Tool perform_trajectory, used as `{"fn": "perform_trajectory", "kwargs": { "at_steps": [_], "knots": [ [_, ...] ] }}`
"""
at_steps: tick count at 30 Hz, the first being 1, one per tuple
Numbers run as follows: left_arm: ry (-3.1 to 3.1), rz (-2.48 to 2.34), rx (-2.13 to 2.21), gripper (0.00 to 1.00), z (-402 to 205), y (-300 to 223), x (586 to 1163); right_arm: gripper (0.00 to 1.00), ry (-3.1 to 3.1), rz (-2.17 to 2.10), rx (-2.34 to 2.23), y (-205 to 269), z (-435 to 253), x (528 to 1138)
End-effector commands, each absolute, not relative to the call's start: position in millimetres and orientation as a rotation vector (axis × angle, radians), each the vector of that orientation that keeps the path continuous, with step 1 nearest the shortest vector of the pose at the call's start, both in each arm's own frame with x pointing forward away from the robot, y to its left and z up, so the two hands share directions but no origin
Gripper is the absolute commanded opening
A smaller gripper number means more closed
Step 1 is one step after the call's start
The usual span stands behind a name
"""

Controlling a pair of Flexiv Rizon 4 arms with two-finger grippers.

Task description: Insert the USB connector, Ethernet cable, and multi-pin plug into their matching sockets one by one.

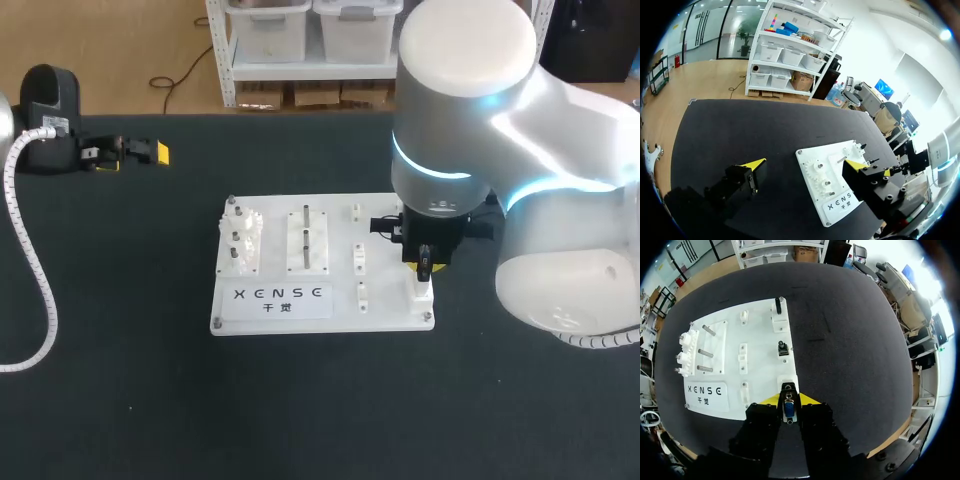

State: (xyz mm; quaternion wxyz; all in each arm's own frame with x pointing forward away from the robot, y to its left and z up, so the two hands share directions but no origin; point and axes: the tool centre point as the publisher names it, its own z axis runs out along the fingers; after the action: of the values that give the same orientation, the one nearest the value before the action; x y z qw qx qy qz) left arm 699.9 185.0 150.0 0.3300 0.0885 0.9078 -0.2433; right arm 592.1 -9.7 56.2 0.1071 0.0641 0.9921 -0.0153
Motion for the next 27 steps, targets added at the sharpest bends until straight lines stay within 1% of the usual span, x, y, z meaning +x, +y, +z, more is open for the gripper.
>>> {"fn": "perform_trajectory", "kwargs": {
  "at_steps": [1,16,25,26,27],
  "knots": [
    [2.374,-0.636,0.232,1.00,150.0,185.0,699.9,0.00,2.929,-0.039,0.201,-11.0,35.8,592.5],
    [2.374,-0.636,0.232,1.00,150.0,185.0,699.9,0.00,2.989,-0.067,0.192,-13.2,16.5,596.2],
    [2.374,-0.636,0.232,1.00,150.0,185.0,699.9,0.00,2.949,-0.036,0.163,-11.4,44.0,598.2],
    [2.374,-0.636,0.232,1.00,150.0,185.0,699.9,0.07,2.944,-0.036,0.165,-11.8,48.1,599.0],
    [2.374,-0.636,0.232,1.00,150.0,185.0,699.9,0.31,2.934,-0.034,0.167,-12.4,52.2,600.1]
  ]
}}
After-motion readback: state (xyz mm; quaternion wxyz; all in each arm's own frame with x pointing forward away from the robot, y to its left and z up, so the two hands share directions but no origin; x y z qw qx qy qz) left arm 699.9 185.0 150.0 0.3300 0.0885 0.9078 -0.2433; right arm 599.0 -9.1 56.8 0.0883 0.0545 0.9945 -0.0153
